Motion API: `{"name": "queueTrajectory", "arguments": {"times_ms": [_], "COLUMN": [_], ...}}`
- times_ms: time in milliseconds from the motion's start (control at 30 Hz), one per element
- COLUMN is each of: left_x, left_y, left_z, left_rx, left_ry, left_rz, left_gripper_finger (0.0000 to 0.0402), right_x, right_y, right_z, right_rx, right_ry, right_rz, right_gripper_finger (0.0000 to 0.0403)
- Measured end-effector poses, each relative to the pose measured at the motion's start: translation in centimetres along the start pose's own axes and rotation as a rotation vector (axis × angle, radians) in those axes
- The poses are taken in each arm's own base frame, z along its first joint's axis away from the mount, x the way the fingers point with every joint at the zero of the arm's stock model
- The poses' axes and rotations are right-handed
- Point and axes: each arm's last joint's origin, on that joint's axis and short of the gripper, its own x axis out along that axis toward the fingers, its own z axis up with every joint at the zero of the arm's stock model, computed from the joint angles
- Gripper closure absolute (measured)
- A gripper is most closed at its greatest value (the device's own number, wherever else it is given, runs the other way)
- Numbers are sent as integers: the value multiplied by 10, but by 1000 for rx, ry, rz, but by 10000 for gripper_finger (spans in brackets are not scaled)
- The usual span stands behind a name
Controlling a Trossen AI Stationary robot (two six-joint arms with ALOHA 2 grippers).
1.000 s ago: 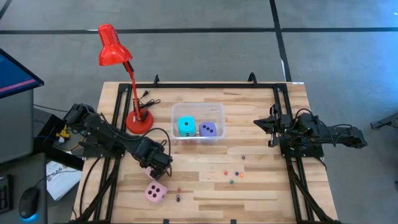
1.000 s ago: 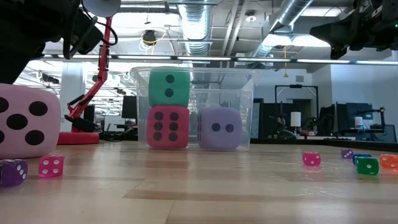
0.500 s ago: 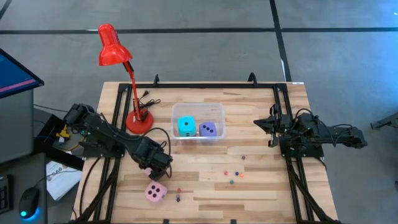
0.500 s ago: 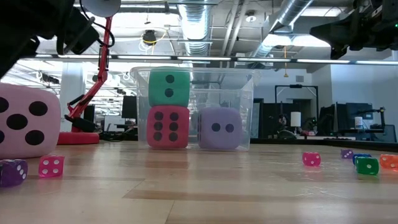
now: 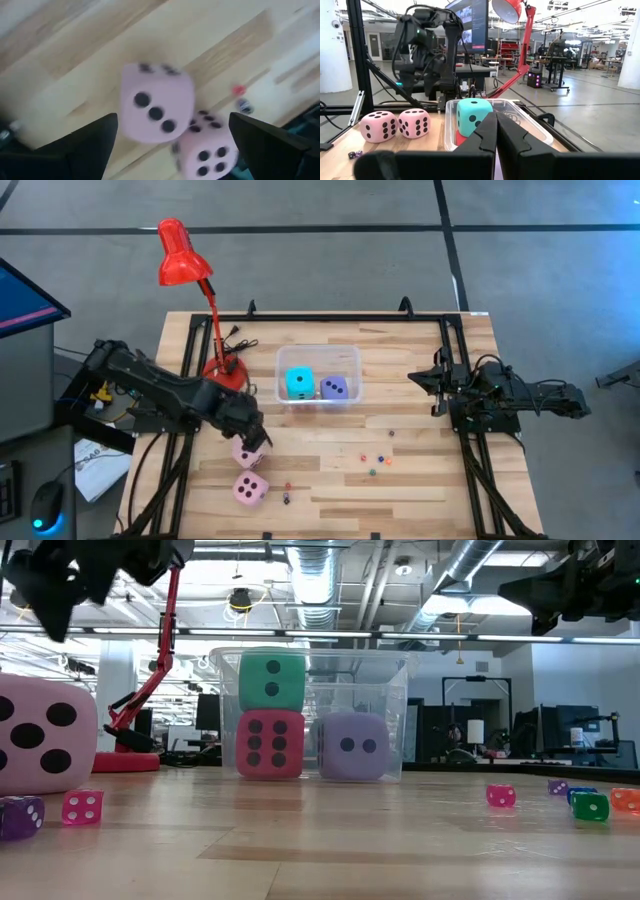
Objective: Pick & Place Dice
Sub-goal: Put the large pink die into the transparent bin
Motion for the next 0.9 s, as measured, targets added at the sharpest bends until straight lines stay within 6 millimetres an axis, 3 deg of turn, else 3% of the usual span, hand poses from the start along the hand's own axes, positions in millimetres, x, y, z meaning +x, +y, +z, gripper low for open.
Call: {"name": "queueTrajectory", "arguments": {"times_ms": [200,400,533,900], "left_x": [-4,22,38,42], "left_y": [0,7,17,19], "left_z": [0,-2,-6,-7], "left_rx": [-19,-14,-21,77], "left_ry": [-28,-14,102,128], "left_rz": [-49,-52,-31,-31], "left_gripper_finger": [27,27,27,27], "right_x": [0,0,0,0], "right_y": [0,0,0,0], "right_z": [0,0,0,0], "right_rx": [0,0,0,0], "right_ry": [0,0,0,0], "right_rz": [0,0,0,0], "right_gripper_finger": [403,403,403,403]}}
